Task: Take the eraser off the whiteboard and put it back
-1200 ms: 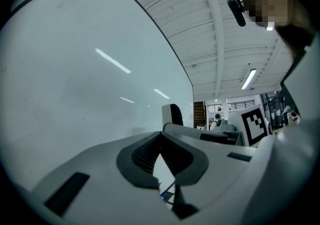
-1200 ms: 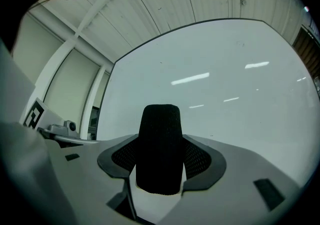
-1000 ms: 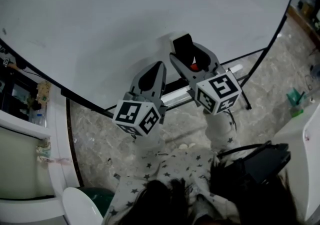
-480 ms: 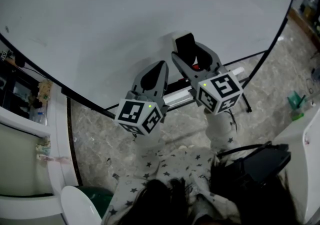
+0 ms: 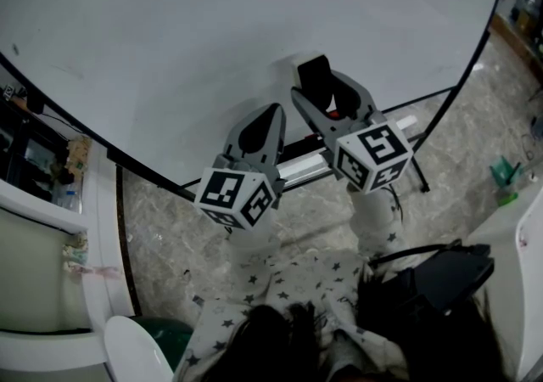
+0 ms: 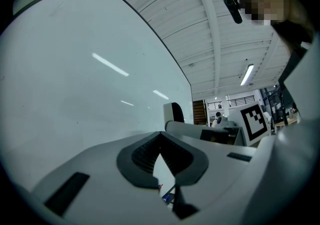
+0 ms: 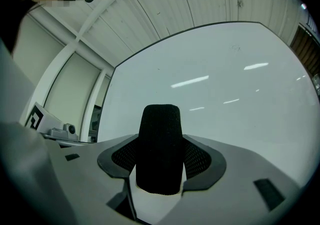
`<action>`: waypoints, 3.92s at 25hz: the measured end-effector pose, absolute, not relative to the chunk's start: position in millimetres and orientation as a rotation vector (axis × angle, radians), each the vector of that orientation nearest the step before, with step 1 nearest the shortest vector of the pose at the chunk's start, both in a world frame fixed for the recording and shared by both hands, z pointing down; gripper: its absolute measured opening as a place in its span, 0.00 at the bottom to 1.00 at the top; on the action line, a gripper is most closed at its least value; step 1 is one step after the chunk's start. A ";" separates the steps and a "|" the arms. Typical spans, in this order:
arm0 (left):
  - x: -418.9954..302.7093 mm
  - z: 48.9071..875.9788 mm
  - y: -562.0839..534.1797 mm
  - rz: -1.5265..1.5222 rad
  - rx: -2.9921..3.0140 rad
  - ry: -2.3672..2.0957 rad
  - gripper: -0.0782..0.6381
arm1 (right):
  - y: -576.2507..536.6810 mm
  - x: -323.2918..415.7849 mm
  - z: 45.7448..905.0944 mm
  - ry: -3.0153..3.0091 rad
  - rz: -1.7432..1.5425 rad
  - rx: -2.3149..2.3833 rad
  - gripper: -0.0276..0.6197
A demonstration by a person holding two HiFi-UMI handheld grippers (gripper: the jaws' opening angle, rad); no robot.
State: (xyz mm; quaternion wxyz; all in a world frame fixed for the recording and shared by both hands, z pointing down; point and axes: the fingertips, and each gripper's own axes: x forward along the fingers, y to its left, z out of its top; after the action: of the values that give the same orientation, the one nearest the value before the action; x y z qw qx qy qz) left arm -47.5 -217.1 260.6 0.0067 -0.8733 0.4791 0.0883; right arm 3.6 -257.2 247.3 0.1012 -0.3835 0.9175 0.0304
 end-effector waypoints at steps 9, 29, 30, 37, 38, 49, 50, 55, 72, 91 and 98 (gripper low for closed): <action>-102.0 244.5 -233.6 0.238 -2.736 1.488 0.11 | -267.8 -55.3 222.1 2.692 0.151 -1.121 0.44; -126.5 228.6 -245.1 0.203 -2.674 1.489 0.11 | -285.9 -85.1 166.4 2.616 0.401 -1.167 0.44; -125.5 229.0 -243.6 0.203 -2.671 1.487 0.11 | -284.9 -85.3 165.3 2.614 0.418 -1.176 0.44; -122.5 231.4 -241.6 0.194 -2.674 1.476 0.11 | -291.4 -86.5 165.6 2.620 0.476 -1.244 0.44; -122.2 231.8 -241.5 0.195 -2.675 1.475 0.11 | -292.4 -85.7 165.3 2.617 0.484 -1.257 0.44; -117.8 237.8 -242.9 0.197 -2.694 1.465 0.11 | -300.0 -80.8 168.4 2.599 0.526 -1.343 0.44; -117.5 238.8 -242.8 0.197 -2.694 1.466 0.11 | -299.8 -80.0 168.3 2.594 0.537 -1.354 0.44; -114.7 242.8 -242.5 0.184 -2.700 1.460 0.11 | -301.3 -76.8 170.1 2.577 0.579 -1.404 0.44; -120.2 248.6 -236.6 0.178 -2.696 1.497 0.11 | -301.4 -73.5 169.5 2.550 0.699 -1.472 0.45; -121.7 246.3 -245.7 0.163 -2.698 1.491 0.11 | -281.1 -78.1 162.1 2.530 0.615 -1.277 0.51; -128.5 239.4 -257.2 0.223 -2.720 1.496 0.11 | -280.9 -90.2 169.4 2.625 0.533 -1.198 0.36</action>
State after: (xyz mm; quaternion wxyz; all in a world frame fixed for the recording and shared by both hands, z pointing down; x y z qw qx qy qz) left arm -128.5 -257.2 239.4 0.0148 -0.8738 0.4808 0.0716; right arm -90.2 -280.9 169.4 0.1036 -0.4061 0.8898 0.1807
